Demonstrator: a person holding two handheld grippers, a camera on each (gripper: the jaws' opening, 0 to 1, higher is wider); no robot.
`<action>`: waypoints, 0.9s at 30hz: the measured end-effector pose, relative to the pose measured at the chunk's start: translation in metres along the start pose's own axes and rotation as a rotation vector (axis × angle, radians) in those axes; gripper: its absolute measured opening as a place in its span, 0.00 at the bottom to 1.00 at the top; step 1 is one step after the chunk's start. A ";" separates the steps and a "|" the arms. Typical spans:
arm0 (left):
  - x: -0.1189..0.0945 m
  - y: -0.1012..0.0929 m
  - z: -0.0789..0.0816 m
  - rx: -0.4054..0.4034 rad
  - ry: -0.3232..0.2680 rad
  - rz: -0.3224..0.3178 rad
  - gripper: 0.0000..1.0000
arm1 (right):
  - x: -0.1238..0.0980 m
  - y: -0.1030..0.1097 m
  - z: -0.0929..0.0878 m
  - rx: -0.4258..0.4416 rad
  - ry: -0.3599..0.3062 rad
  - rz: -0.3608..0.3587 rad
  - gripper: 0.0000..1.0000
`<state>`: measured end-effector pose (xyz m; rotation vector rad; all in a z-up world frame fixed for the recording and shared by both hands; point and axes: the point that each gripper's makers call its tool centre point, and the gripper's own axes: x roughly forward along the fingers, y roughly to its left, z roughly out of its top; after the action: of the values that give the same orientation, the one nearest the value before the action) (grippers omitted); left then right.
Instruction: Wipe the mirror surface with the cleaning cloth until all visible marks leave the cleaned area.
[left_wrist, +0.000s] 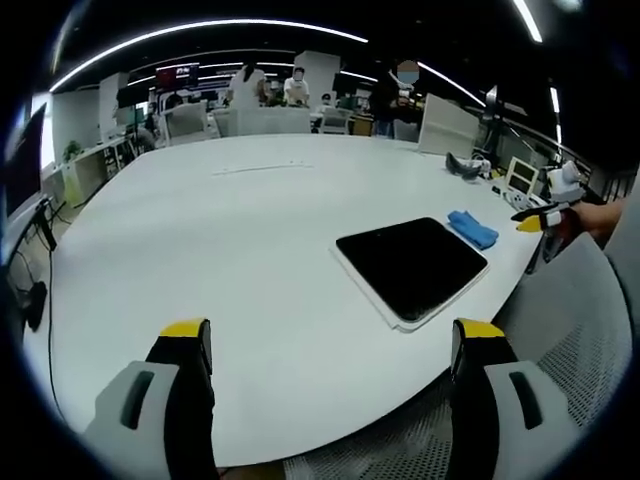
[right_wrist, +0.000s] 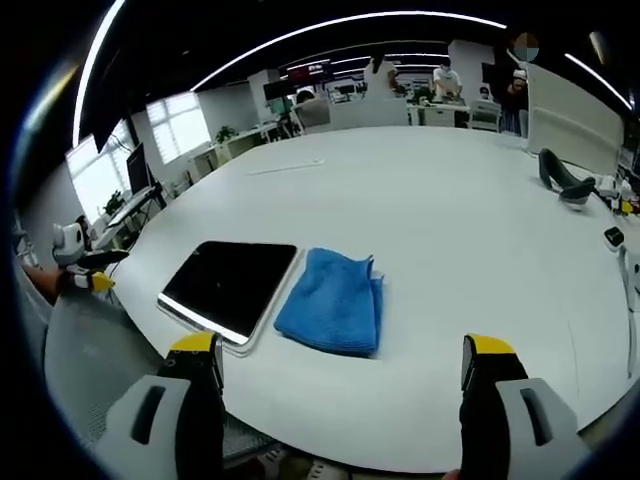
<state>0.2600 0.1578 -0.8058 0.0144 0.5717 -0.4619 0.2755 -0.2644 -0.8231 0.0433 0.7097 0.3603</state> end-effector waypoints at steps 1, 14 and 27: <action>0.000 0.000 0.000 0.001 -0.001 0.001 0.99 | 0.001 -0.001 0.000 -0.004 0.002 -0.003 0.98; -0.003 0.004 -0.003 -0.001 0.020 0.024 0.99 | 0.001 0.002 0.001 -0.001 0.010 0.018 0.97; 0.000 0.006 -0.003 0.019 0.020 0.026 0.99 | 0.002 0.006 0.002 -0.024 0.008 0.014 0.97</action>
<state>0.2606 0.1637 -0.8088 0.0441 0.5864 -0.4422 0.2760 -0.2579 -0.8215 0.0238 0.7132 0.3826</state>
